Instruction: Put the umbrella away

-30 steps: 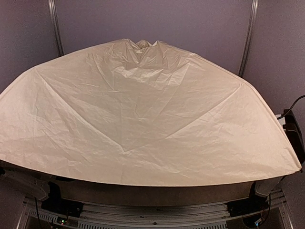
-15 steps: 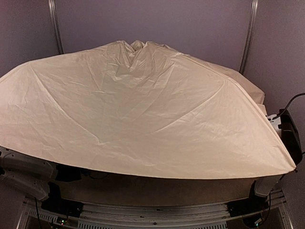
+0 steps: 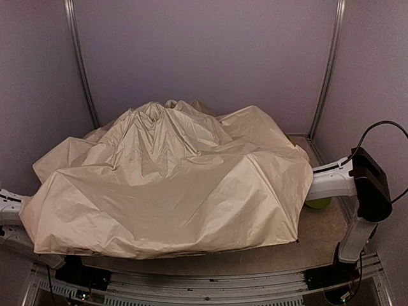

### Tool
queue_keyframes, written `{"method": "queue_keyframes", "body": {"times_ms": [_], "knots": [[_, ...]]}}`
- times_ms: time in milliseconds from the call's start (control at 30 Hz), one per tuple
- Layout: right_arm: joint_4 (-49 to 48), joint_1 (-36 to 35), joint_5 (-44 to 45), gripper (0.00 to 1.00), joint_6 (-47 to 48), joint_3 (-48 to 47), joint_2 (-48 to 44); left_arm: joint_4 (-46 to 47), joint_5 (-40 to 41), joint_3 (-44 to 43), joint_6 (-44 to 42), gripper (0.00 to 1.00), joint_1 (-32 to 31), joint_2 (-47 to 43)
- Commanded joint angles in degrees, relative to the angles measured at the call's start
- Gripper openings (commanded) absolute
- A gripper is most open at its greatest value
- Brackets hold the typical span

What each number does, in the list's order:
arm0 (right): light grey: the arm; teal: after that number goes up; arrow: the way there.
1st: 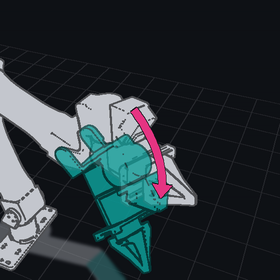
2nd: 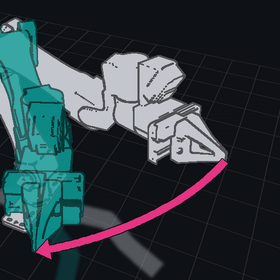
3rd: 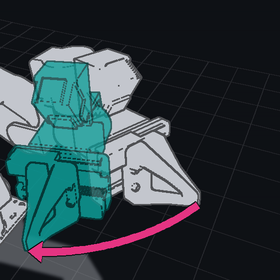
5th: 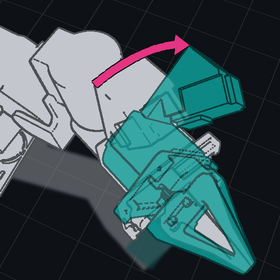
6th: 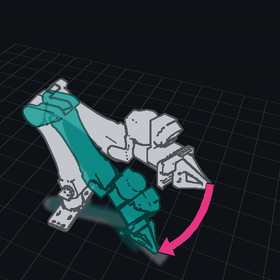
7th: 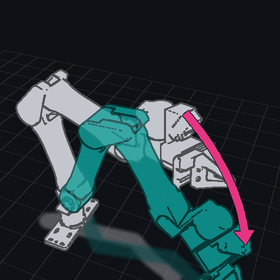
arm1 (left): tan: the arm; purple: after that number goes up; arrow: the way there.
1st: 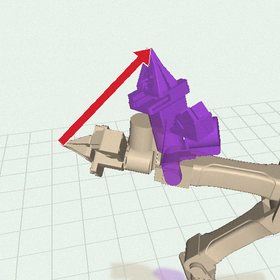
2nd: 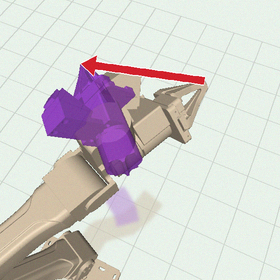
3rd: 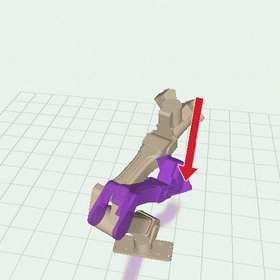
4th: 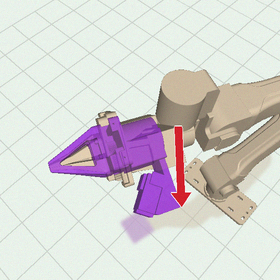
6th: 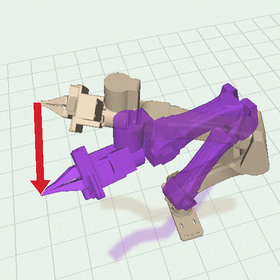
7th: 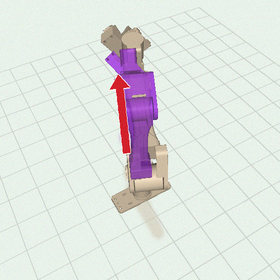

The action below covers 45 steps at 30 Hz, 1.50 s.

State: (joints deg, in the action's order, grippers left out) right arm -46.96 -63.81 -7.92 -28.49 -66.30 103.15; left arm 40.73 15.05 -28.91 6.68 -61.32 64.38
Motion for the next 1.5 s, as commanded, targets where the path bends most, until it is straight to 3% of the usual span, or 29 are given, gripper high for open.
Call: {"method": "queue_keyframes", "body": {"times_ms": [0, 267, 500, 533, 667, 767, 967, 1233, 1367, 1467], "knots": [[20.5, 1.4, 3.1, 0.00, -1.7, 1.5, 3.4, 21.6, -10.8, -3.1, -8.1, 0.00, -3.4, -2.1], [17.3, 3.6, 0.2, 0.00, -5.8, 2.0, 0.5, 16.2, -10.6, -3.2, -7.4, 0.00, -3.1, -2.2], [15.8, 10.5, 4.6, 0.00, -6.2, 1.8, -9.1, -2.8, -11.4, -4.9, 0.6, 0.08, -5.6, 4.9], [16.4, 11.7, 5.8, 0.00, -5.8, 1.6, -10.2, -4.5, -11.6, -4.5, 1.0, 0.13, -6.7, 6.2], [18.6, 14.7, 11.4, 0.00, -2.7, 1.7, -15.0, -4.7, -13.5, -1.2, -0.7, 0.53, -12.3, 8.5], [19.8, 16.0, 14.1, 0.00, -1.2, 1.4, -17.3, -3.2, -13.6, 0.5, -2.0, 0.68, -15.3, 8.3], [24.0, 18.0, 16.4, 0.00, 1.7, 0.7, -21.6, -13.1, -15.9, -1.5, -5.0, 0.70, -19.3, 5.0], [33.8, 19.8, 7.6, 0.00, 14.0, 0.8, -26.3, -29.8, -12.6, -10.2, -4.5, 0.77, -20.0, -19.0], [45.2, 20.2, 6.6, 0.00, 20.0, -2.0, -25.4, -41.3, -14.8, -20.9, -1.1, 0.69, -20.0, -23.8], [51.9, 20.1, 1.1, 0.00, 23.9, -3.1, -24.1, -46.5, -13.7, -25.2, 2.8, 0.65, -20.1, -24.8]]}}
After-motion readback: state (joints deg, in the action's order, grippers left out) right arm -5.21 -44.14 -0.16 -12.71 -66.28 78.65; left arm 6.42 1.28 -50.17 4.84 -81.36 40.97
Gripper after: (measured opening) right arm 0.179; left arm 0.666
